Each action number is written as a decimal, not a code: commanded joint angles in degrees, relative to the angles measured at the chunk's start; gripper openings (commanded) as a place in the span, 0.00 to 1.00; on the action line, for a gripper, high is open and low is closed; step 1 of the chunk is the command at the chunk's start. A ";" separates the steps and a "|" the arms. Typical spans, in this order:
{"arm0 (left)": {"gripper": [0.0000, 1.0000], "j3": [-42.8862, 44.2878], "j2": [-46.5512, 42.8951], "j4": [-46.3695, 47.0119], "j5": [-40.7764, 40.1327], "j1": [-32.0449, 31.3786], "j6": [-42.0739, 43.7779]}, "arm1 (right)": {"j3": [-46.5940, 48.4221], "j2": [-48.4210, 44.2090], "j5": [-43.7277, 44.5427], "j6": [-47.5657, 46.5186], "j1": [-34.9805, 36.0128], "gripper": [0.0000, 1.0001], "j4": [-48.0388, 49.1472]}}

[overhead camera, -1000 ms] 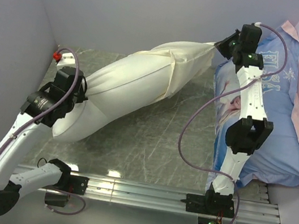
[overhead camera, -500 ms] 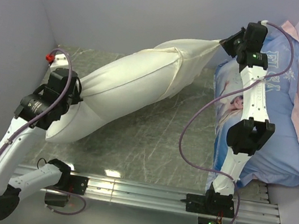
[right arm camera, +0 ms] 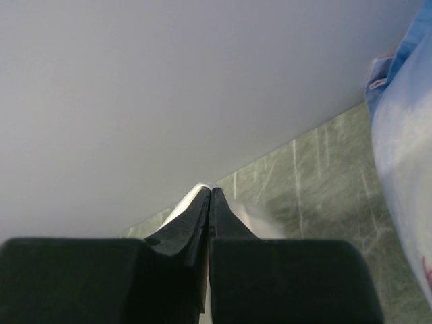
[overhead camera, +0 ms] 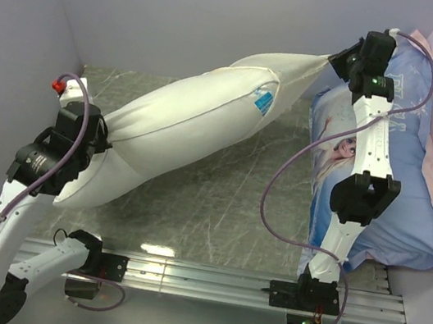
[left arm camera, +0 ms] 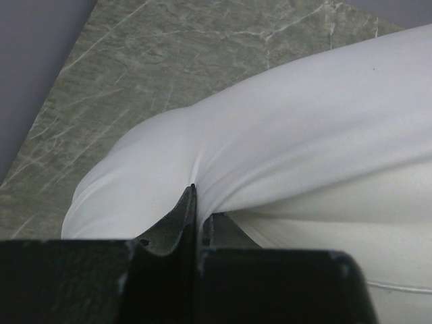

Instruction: Remove the pillowcase from the pillow

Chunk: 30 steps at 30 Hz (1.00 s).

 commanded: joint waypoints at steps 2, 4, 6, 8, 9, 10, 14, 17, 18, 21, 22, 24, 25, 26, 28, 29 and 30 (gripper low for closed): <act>0.01 3.34 -3.46 -3.43 -12.45 2.28 0.82 | 4.15 -2.46 11.62 -1.28 -5.57 0.00 11.77; 0.00 3.78 -3.90 -3.69 -12.45 2.28 0.65 | 3.45 -2.55 11.70 -1.55 -5.58 0.00 12.29; 0.00 4.39 -4.34 -3.78 -12.10 2.28 0.64 | 2.48 -2.73 11.70 -1.64 -5.49 0.00 13.25; 0.00 5.01 -4.60 -3.86 -11.49 2.28 0.38 | 1.60 -2.90 10.74 -1.29 -5.49 0.00 13.87; 0.00 5.36 -4.95 -3.08 -9.39 2.28 0.73 | 1.34 -2.82 10.04 -1.02 -5.14 0.00 14.40; 0.00 5.10 -5.30 -2.20 -7.89 2.28 1.25 | 1.33 -2.82 9.16 -1.02 -4.79 0.00 14.66; 0.00 3.00 -6.27 2.54 3.87 2.28 6.52 | -0.68 -3.34 6.70 -2.51 -1.54 0.00 15.72; 0.00 0.72 -5.31 3.95 12.21 2.28 7.41 | -8.75 -6.32 5.29 -3.13 2.14 0.00 20.36; 0.00 0.36 -4.87 4.22 13.81 2.28 7.76 | -12.69 -7.55 4.59 -3.04 3.03 0.00 21.34; 0.00 -0.61 -4.08 3.78 17.43 2.28 8.20 | -17.11 -7.91 2.31 -2.34 6.37 0.00 22.49; 0.00 -0.87 -4.07 3.69 18.30 2.20 8.55 | -18.08 -8.00 2.21 -2.60 7.33 0.00 22.75; 0.00 -1.40 -4.34 2.55 21.20 2.19 9.43 | -20.36 -8.35 3.00 -4.27 10.85 0.00 22.93; 0.00 -1.58 -4.60 2.12 22.08 2.19 9.61 | -20.90 -8.35 3.61 -4.71 11.99 0.00 22.67; 0.00 -1.75 -4.86 1.24 23.22 2.28 9.96 | -21.42 -8.44 3.53 -5.32 12.87 0.00 22.32; 0.00 -2.02 -5.92 0.27 26.39 2.28 10.05 | -22.31 -7.83 3.53 -5.50 14.37 0.00 21.70; 0.00 -2.19 -6.44 -0.08 27.27 2.20 9.96 | -22.48 -7.48 3.44 -5.59 14.64 0.00 21.79; 0.00 -2.54 -7.58 -0.61 28.06 2.19 10.05 | -22.05 -6.52 3.18 -5.77 15.07 0.01 21.18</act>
